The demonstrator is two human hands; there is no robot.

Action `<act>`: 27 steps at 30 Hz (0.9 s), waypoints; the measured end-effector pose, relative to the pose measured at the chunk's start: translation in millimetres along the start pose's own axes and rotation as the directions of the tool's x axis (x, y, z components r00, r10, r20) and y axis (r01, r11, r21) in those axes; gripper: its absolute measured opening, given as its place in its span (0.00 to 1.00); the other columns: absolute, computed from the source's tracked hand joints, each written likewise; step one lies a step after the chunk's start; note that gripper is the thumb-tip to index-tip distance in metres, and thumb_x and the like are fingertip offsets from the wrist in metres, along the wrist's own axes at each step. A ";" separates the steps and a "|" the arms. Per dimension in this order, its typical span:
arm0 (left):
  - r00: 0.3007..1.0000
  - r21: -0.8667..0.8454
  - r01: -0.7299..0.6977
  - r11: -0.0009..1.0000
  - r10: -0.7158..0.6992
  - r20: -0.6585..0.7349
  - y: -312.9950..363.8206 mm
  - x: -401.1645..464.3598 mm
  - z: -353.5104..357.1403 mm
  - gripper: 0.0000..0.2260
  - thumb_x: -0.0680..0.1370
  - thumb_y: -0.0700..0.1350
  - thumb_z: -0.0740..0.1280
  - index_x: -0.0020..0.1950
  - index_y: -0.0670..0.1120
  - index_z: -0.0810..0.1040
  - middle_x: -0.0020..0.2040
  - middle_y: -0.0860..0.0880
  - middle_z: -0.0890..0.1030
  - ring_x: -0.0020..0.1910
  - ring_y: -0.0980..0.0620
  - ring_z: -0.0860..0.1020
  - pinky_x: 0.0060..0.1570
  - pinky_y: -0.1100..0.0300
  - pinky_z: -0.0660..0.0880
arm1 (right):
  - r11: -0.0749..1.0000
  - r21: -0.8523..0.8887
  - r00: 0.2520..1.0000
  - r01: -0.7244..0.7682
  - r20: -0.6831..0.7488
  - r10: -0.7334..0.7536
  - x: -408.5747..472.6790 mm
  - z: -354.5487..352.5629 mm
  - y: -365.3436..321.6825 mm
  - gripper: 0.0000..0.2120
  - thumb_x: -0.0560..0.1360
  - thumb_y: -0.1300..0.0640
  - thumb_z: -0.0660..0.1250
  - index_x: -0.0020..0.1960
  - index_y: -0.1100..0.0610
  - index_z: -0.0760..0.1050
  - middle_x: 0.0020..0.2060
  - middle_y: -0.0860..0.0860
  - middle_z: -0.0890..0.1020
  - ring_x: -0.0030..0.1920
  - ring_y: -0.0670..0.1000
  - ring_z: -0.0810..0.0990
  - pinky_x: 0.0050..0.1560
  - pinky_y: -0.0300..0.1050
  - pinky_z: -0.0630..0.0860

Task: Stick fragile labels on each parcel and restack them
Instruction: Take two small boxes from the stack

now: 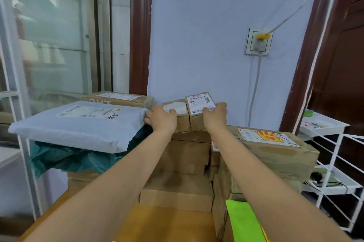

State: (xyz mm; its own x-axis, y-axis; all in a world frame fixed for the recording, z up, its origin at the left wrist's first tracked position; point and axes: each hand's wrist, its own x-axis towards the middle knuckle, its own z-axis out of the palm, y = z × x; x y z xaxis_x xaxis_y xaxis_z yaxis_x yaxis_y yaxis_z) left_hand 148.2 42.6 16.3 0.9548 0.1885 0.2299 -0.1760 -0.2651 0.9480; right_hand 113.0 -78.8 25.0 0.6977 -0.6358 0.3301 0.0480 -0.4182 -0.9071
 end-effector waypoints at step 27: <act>0.888 -0.547 0.391 0.740 -0.148 0.436 -65.5 -194.5 -138.1 0.13 0.76 0.44 0.68 0.54 0.47 0.65 0.50 0.43 0.81 0.38 0.50 0.82 0.28 0.57 0.76 | 0.955 0.296 0.970 -0.018 0.238 -0.055 -217.4 -112.6 42.3 0.24 0.60 0.55 0.65 0.55 0.45 0.69 0.62 0.53 0.71 0.58 0.49 0.74 0.45 0.38 0.71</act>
State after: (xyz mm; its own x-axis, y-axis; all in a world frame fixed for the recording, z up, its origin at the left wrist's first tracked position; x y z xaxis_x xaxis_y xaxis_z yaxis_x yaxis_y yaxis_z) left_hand -59.2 153.9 -60.2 0.9781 -0.2055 -0.0316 0.1124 0.3949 0.9118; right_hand -117.1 -31.3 -55.7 0.8440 -0.4392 0.3078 0.2444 -0.1957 -0.9497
